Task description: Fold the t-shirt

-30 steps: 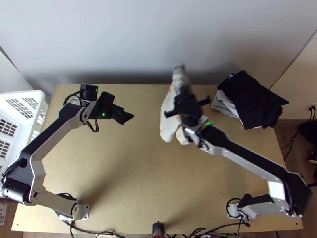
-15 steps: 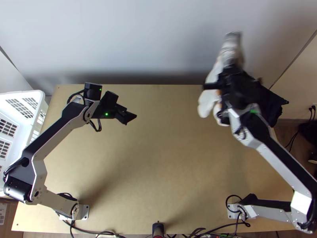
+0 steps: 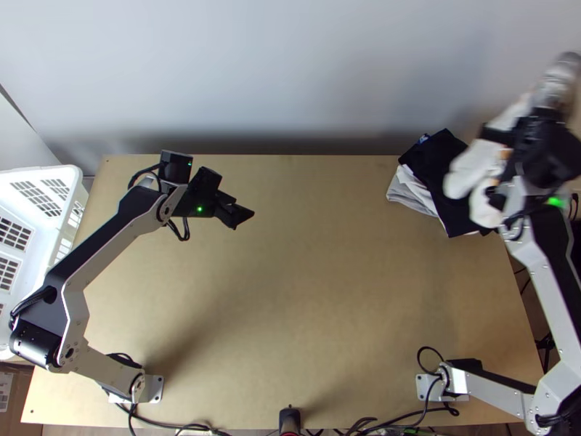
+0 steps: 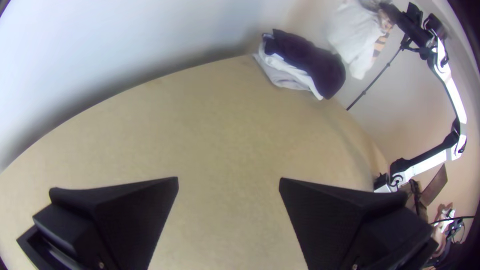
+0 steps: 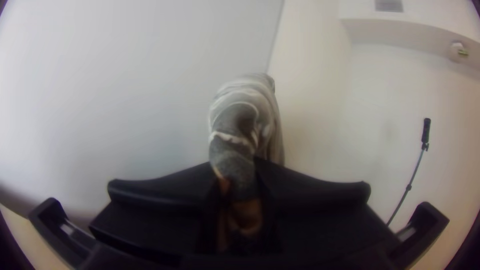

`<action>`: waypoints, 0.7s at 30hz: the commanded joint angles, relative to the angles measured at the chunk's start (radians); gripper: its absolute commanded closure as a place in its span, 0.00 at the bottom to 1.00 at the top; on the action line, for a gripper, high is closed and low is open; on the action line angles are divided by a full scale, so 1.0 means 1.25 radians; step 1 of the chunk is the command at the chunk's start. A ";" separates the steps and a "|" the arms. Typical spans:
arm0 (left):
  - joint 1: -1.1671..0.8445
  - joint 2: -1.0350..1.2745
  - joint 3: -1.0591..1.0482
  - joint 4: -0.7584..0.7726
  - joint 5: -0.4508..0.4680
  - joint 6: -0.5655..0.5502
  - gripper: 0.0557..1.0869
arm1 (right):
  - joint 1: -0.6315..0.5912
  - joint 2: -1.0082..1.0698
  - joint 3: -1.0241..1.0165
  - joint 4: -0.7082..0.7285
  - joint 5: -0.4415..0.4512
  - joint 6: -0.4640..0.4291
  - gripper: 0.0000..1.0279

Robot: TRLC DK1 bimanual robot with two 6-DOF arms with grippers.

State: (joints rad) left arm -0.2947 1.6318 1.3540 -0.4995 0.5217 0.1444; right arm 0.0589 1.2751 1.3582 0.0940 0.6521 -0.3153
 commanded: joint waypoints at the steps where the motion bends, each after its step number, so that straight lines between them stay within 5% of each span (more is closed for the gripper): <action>1: -0.002 0.002 -0.001 -0.004 0.001 0.004 0.05 | -0.205 -0.006 0.003 0.019 -0.037 0.002 0.97; 12: -0.001 0.006 -0.001 -0.003 0.001 0.007 0.05 | -0.393 -0.019 -0.039 0.039 -0.111 0.002 0.97; 21: 0.014 0.005 0.000 -0.003 0.001 0.013 0.05 | -0.408 0.030 -0.095 0.105 -0.141 -0.002 0.97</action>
State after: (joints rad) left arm -0.2924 1.6409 1.3529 -0.5026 0.5224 0.1547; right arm -0.4164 1.2720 1.2812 0.1753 0.5034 -0.3157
